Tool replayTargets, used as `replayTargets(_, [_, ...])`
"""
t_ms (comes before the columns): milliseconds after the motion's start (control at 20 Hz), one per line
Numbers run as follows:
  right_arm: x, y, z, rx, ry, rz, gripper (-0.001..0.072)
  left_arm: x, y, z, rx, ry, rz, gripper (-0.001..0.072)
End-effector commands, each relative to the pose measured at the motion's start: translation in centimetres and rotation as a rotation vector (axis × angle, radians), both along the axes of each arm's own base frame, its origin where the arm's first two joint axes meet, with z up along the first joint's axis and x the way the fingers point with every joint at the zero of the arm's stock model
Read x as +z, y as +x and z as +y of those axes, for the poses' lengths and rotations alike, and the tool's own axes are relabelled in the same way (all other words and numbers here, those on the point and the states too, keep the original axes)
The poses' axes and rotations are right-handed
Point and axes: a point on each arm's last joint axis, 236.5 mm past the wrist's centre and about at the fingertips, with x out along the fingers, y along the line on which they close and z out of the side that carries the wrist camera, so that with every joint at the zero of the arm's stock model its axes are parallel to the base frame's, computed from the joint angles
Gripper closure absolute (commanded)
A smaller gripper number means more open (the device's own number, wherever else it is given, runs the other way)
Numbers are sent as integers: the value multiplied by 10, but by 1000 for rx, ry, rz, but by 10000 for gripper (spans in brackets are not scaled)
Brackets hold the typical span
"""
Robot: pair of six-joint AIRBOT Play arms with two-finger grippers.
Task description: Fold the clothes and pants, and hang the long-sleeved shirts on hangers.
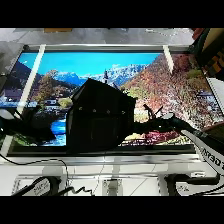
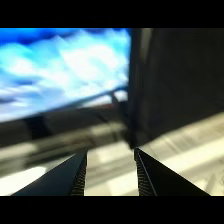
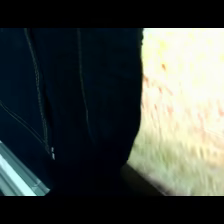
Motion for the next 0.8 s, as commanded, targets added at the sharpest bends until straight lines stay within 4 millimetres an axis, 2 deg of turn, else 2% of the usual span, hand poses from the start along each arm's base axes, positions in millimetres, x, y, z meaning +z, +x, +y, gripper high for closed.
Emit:
replayTargets(0, [-3,-4,14,37,-22,-36,668,-26,-44,-36,-32,-149,55,245])
replayTargets(50, [-3,-6,18,50,-22,-35,668,-34,-45,-36,-17,-136,51,149])
replayTargets(100, [-3,-8,20,58,-21,-35,668,-41,-43,-34,-2,-118,40,123])
replayTargets(200, [-2,-11,22,67,-19,-33,668,-47,-35,-31,30,-95,6,135])
replayTargets(400, [-2,-11,23,69,-17,-31,668,-45,-11,-36,66,-120,-92,135])
replayTargets(500, [-2,-12,23,72,-13,-27,668,-47,-5,-33,80,-106,-110,136])
replayTargets(600, [-2,-13,23,73,-13,-26,668,-46,-4,-34,87,-110,-114,164])
replayTargets(650, [-2,-13,23,73,-13,-27,668,-46,-2,-35,95,-116,-118,218])
replayTargets(700, [-2,-13,23,73,-13,-28,668,-46,-1,-36,103,-119,-121,339])
replayTargets(750, [-2,-13,23,74,-14,-27,668,-46,-1,-38,109,-124,-125,362])
